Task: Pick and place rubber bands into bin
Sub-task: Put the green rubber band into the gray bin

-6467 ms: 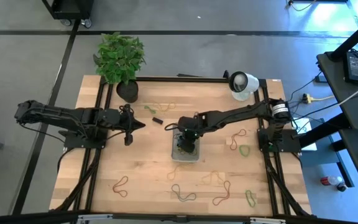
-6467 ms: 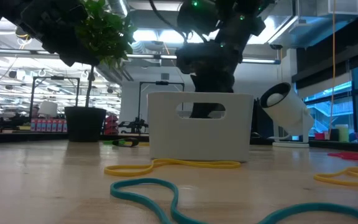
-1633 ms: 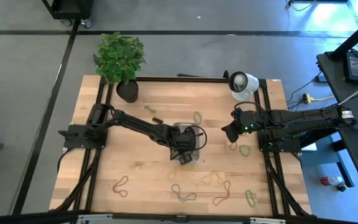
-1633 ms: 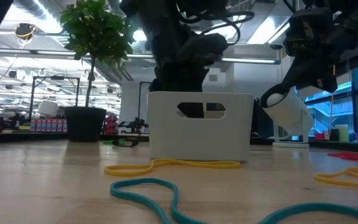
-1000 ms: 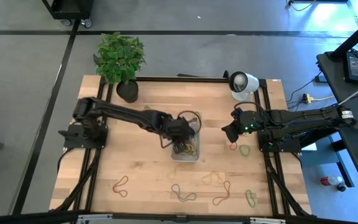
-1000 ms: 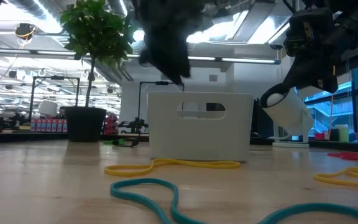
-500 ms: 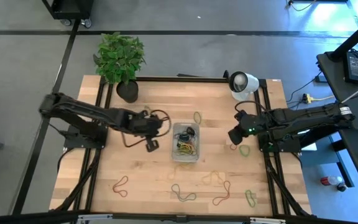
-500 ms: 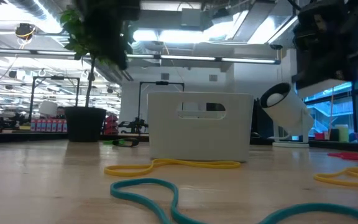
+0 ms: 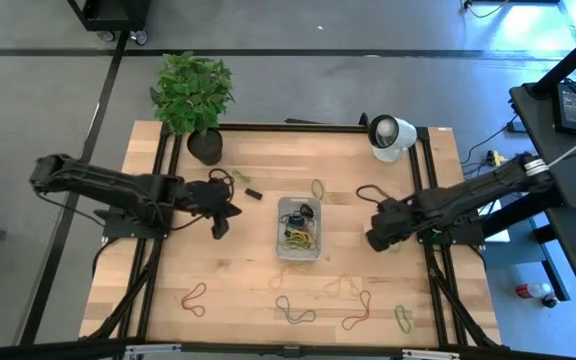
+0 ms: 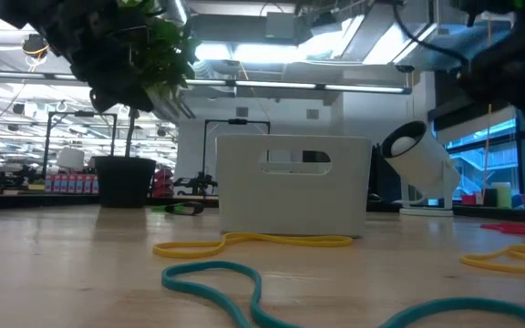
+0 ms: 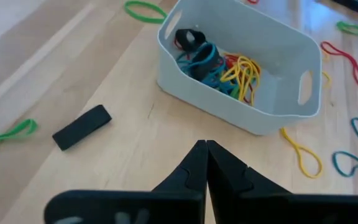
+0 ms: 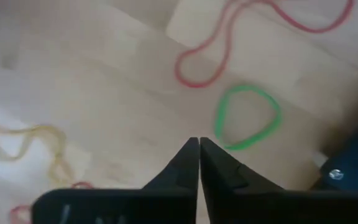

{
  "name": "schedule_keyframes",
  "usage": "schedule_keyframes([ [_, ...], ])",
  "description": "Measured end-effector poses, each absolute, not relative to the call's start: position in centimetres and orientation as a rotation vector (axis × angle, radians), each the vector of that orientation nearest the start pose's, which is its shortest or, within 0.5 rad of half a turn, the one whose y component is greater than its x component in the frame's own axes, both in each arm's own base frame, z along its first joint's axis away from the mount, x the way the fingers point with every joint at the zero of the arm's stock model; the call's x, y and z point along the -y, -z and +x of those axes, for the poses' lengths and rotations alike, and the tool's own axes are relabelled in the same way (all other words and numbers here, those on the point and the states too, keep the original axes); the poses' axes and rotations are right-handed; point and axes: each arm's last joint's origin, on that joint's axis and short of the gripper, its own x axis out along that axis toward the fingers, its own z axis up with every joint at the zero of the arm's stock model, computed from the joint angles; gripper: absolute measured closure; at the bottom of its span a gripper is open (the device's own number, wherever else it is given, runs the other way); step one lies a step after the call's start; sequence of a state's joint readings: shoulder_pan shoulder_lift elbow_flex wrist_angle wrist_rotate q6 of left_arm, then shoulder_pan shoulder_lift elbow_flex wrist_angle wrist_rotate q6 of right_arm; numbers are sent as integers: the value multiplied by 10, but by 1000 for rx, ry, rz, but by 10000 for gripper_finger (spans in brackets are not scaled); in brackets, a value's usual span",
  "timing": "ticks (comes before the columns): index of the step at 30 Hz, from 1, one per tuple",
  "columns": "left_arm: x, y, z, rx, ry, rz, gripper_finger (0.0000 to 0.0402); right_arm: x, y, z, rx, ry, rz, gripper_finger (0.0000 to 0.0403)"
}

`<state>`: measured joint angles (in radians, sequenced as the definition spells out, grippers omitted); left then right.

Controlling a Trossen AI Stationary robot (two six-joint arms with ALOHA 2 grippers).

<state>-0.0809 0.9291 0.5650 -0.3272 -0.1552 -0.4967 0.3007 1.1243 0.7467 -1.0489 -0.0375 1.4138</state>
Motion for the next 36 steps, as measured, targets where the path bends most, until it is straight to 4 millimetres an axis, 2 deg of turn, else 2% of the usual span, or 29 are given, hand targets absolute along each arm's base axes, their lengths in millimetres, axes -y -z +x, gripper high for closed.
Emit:
schedule_keyframes([
  [6, 7, -223, 182, -658, -194, -358, 400, -57, -187, 175, -1423, 892, 907, 344],
  [13, 3, -222, 182, -671, -150, -341, 399, -60, -163, 185, -1509, 986, 843, 295],
  [19, 0, -222, 182, -673, -143, -338, 400, -59, -132, 178, -1495, 985, 937, 289],
  [22, -1, -223, 182, -674, -135, -337, 399, -58, -124, 173, -1473, 1000, 1000, 296],
  [24, -1, -222, 182, -676, -127, -331, 400, -58, -124, 172, -1466, 1015, 1016, 315],
  [28, -1, -223, 182, -675, -121, -317, 400, -60, -129, 178, -1469, 995, 1003, 385],
  [32, -1, -223, 182, -674, -116, -305, 400, -63, -139, 188, -1460, 974, 1018, 395],
  [36, -1, -223, 182, -675, -111, -279, 400, -68, -170, 206, -1435, 949, 1021, 399],
])
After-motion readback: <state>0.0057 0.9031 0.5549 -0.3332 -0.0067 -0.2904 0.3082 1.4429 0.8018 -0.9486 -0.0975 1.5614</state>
